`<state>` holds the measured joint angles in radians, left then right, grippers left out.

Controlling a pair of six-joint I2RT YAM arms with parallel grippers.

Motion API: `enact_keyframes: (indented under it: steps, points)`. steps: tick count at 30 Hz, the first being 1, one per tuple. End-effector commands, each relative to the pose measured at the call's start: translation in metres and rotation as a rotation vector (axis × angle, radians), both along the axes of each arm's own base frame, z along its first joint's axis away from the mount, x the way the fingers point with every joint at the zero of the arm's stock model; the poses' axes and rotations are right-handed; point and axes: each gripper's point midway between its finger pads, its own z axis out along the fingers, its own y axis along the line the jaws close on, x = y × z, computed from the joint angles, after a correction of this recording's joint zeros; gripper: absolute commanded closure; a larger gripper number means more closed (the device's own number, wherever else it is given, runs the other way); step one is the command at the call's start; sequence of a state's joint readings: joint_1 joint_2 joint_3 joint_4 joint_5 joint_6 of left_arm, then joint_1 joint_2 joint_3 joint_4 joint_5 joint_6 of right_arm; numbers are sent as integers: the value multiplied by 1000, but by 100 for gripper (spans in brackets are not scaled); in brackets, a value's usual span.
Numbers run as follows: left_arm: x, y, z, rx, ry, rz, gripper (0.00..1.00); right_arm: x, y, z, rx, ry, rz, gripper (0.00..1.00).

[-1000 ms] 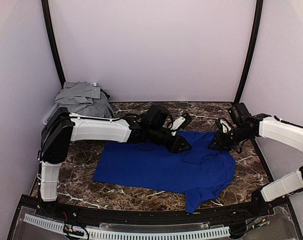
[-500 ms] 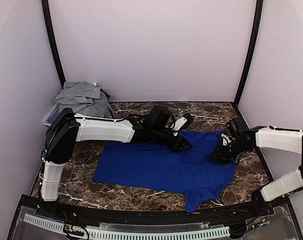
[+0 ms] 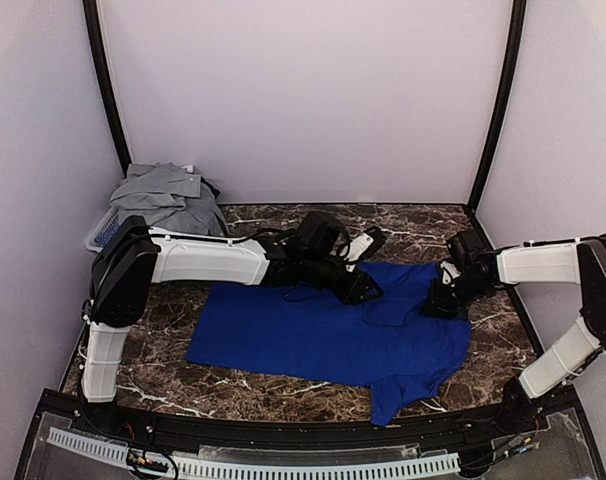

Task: Fold and stack the mixed laundry pile
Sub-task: Adjust the 1/3-folded T-shirt at the center of the board.

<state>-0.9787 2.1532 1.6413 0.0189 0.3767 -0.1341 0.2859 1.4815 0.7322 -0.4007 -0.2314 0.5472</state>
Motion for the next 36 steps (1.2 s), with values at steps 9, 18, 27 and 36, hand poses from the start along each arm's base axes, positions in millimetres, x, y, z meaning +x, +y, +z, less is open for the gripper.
enact_keyframes:
  steps: [9, 18, 27, 36]
  points:
    - [9, 5, 26, -26, -39, 21, 67, 32, -5, -2, -58, -50, 24, 79]
    - [11, 9, 25, -13, -32, 30, 67, 29, -15, -3, -107, -39, 3, 81]
    - [18, 16, 25, -7, -36, 54, 67, 26, -4, -3, -56, -22, 38, 95]
    - [36, 37, 38, -38, -33, 116, 67, 13, -2, 26, -1, -62, 16, 100]
